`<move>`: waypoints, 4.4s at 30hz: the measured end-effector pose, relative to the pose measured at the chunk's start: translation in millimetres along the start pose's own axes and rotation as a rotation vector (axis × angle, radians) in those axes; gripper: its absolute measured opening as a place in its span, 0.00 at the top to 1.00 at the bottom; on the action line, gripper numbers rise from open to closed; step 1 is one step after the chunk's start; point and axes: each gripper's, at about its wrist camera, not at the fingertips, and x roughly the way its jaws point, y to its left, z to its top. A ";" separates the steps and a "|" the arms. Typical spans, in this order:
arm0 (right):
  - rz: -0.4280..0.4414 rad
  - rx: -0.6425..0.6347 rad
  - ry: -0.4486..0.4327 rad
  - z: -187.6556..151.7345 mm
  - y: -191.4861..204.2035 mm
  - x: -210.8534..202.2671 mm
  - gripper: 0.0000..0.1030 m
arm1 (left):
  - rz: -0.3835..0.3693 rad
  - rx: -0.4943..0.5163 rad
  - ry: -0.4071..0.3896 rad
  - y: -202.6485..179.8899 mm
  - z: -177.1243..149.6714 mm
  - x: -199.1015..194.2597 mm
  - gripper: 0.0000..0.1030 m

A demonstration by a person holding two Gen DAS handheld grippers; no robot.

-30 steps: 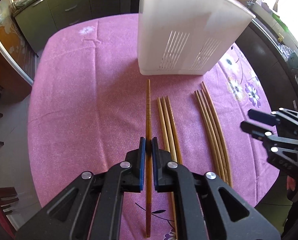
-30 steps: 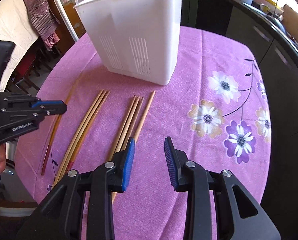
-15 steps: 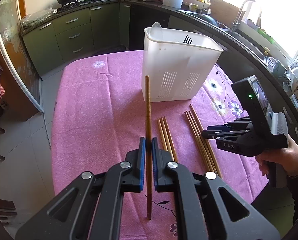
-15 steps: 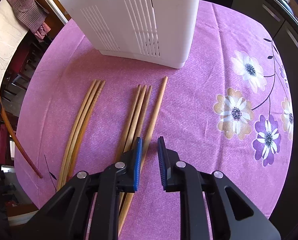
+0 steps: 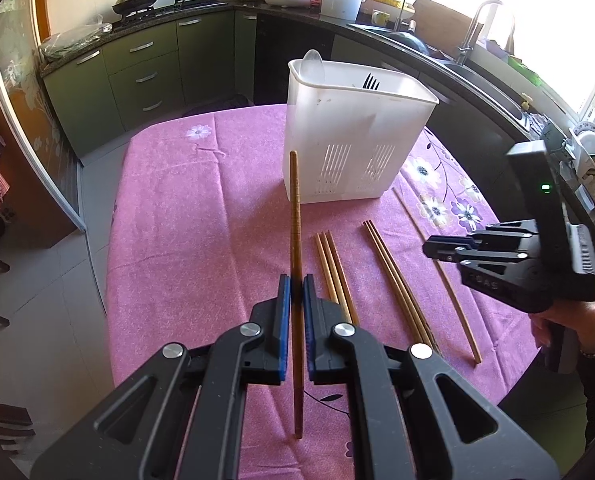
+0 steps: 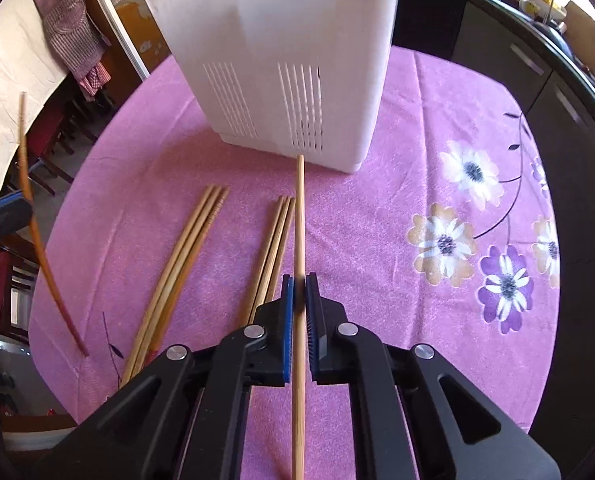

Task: Organize utensils
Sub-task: 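Raise both held chopsticks upright and carry them over the white holder, then lower the chopsticks into the holder and open both tools, then grasp another wooden chopstick with the left tool while the right tool grasps one too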

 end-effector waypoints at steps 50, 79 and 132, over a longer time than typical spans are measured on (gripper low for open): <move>0.038 -0.055 -0.286 -34.3 -13.4 -148.7 0.93 | -0.016 0.065 -0.079 -24.0 24.7 -47.6 0.94; 0.036 0.030 -0.561 165.1 -40.4 -225.7 0.93 | 0.042 0.073 -0.350 -62.0 197.3 -102.0 0.94; 0.023 -0.016 -0.033 -21.8 -71.2 -63.7 0.68 | 0.020 -0.019 0.437 -34.1 10.7 124.9 0.86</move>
